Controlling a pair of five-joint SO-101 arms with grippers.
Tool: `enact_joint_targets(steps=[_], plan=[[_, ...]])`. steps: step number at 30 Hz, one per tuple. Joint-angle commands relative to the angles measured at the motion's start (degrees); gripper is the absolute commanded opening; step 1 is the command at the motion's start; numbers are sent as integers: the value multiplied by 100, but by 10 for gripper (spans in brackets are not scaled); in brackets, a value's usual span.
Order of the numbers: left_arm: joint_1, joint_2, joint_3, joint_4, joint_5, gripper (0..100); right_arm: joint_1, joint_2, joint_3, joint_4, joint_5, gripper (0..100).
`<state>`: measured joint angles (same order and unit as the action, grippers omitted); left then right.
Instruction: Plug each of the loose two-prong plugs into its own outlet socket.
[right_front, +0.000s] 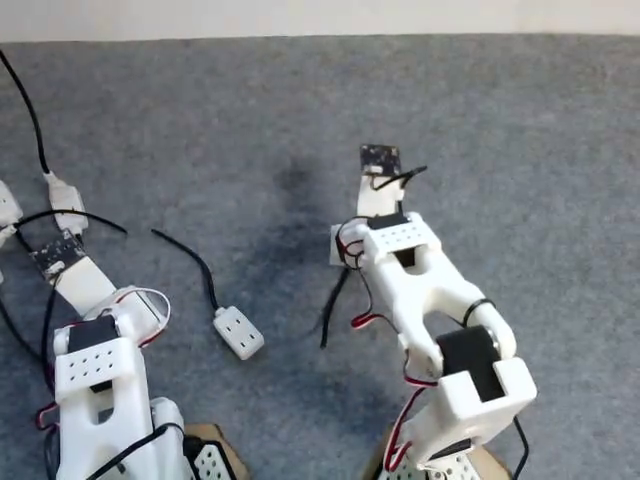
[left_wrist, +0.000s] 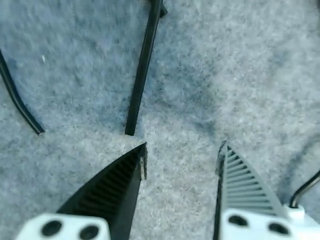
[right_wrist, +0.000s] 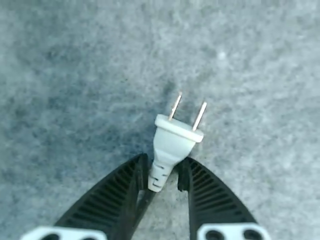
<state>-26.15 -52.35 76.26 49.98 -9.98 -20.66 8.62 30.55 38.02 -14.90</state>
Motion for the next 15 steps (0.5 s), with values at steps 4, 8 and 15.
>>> enact_joint_targets(steps=[4,8,15], plan=[[92,4,-13,-88,-53,232,-57,40,-207,-92,70,7],[92,-31,57,-97,-53,232,-154,31,-224,514,79,6],[92,-31,66,-97,-44,232,-532,40,-901,1701,1785,5]])
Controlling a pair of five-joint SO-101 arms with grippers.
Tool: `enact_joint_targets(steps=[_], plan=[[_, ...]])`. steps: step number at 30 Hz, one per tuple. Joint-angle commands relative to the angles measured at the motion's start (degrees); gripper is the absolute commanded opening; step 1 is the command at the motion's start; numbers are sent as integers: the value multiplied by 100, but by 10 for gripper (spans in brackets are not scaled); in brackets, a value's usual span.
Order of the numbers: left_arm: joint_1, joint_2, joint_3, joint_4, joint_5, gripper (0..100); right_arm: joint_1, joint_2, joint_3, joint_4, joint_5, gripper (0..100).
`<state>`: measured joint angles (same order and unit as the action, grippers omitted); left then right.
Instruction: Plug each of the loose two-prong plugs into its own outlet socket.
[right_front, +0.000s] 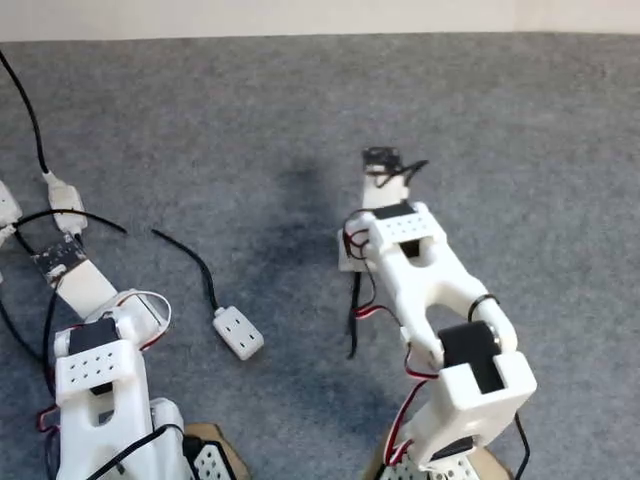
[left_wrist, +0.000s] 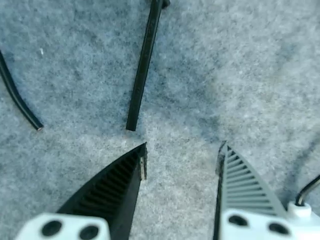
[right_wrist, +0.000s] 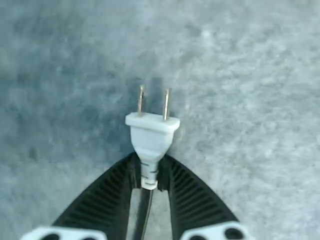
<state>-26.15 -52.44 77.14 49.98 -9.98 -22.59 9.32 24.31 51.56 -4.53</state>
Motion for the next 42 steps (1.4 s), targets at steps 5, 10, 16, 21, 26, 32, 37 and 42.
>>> enact_joint_targets(steps=[5,10,16,21,26,32,37,42], plan=[[92,-22,-13,-97,-53,232,-1015,-66,-40,338,1890,5],[92,-22,-13,-97,-53,232,-1851,-66,690,31,2971,5],[92,-22,-13,-97,-53,232,-2088,-66,1051,-31,3059,6],[101,-22,-13,-97,-53,232,-2053,-66,1068,-4,2611,60],[101,-22,-13,-97,-53,232,-1736,-75,1068,180,2295,231],[233,-22,-4,-97,-62,232,-1657,-470,1218,171,2022,238],[233,-22,-4,-97,-62,232,-1622,-497,1297,163,2040,172],[233,-22,-4,-97,-62,232,-1622,-514,1262,171,2040,18]])
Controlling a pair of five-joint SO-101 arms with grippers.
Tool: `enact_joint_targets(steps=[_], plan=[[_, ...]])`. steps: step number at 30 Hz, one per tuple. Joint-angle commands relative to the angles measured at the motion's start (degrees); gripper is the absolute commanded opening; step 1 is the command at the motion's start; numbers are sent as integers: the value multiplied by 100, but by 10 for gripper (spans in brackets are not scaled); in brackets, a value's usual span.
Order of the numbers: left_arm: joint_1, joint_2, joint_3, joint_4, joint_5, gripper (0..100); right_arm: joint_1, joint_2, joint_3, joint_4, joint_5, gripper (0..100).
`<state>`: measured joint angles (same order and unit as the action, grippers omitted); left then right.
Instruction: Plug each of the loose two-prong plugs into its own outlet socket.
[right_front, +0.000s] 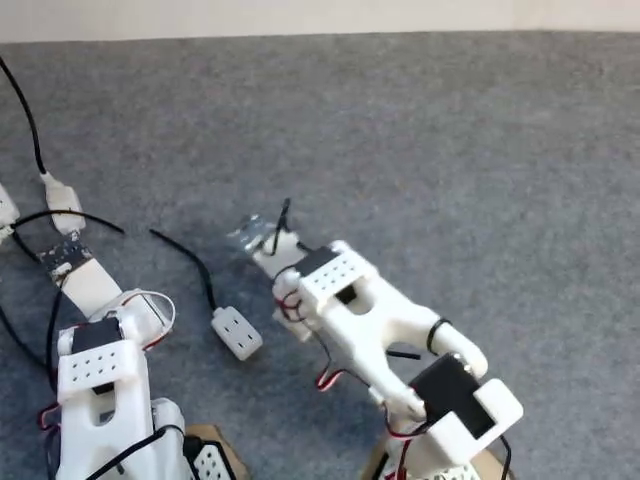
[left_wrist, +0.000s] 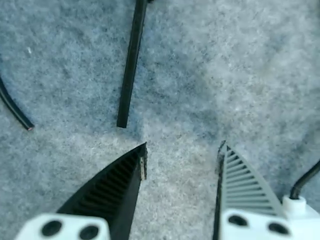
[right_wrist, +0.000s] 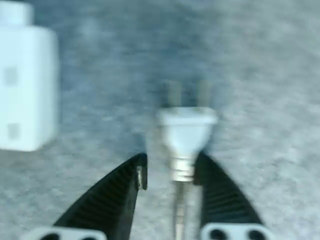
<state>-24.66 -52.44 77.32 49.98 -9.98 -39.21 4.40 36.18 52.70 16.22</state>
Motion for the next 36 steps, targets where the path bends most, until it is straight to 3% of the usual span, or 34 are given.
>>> enact_joint_targets(steps=[1,9,12,15,18,21,24,29,36], plan=[[84,-22,-22,-97,-62,232,40,-40,66,57,-35,15],[57,-22,-110,-97,-97,232,40,-488,-286,558,-62,5],[75,-22,-382,9,-633,232,22,-1481,-391,690,-563,5],[198,-22,-796,545,-712,235,-4,-2826,189,374,-659,5],[488,22,-1552,1495,-1275,239,-4,-4040,1218,-295,-651,5],[804,22,-2404,2453,-1530,316,-66,-4892,2193,-778,-642,5],[1147,-22,-2870,2892,-1626,384,-673,-5279,2826,-1086,-642,5],[1640,-31,-2949,2497,-1310,393,-1930,-5429,3064,-1103,-642,5],[2123,-760,-1560,1257,-1231,442,-2062,-5446,3284,-1147,-563,5]])
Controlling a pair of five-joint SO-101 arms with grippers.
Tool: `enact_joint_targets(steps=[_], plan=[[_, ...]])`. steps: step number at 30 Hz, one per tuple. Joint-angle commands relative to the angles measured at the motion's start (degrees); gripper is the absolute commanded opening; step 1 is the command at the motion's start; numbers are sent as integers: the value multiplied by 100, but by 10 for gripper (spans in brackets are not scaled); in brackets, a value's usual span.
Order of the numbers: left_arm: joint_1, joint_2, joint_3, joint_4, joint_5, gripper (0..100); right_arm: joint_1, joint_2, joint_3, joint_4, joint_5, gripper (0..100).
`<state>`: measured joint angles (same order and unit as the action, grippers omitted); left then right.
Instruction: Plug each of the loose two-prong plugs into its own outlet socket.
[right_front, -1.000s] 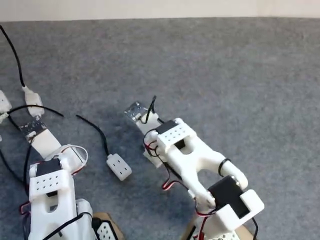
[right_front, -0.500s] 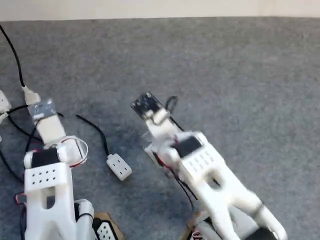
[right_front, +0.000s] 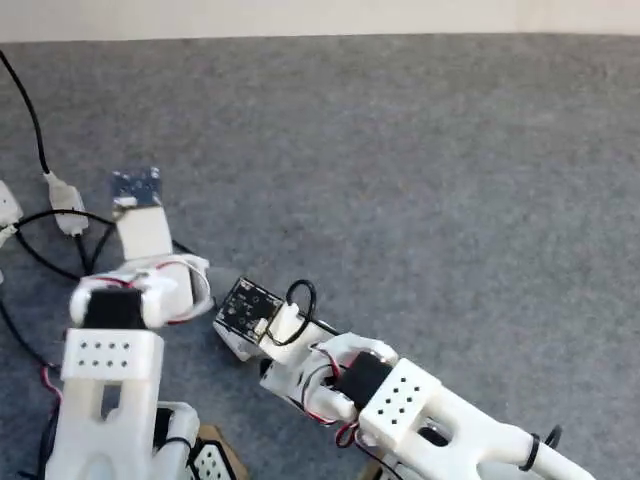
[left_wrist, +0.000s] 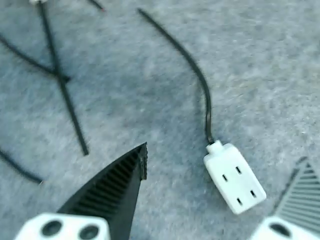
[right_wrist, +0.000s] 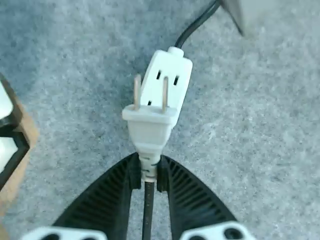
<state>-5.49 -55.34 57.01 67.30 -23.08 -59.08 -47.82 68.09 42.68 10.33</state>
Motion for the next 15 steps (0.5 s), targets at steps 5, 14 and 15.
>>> enact_joint_targets(steps=[5,14,15], plan=[[224,-2097,1446,-475,114,440,-66,-215,382,-347,-9,5],[119,-4637,2589,378,492,440,110,-180,356,-426,-264,5],[145,-4778,2686,378,492,440,110,-180,356,-426,-264,5]])
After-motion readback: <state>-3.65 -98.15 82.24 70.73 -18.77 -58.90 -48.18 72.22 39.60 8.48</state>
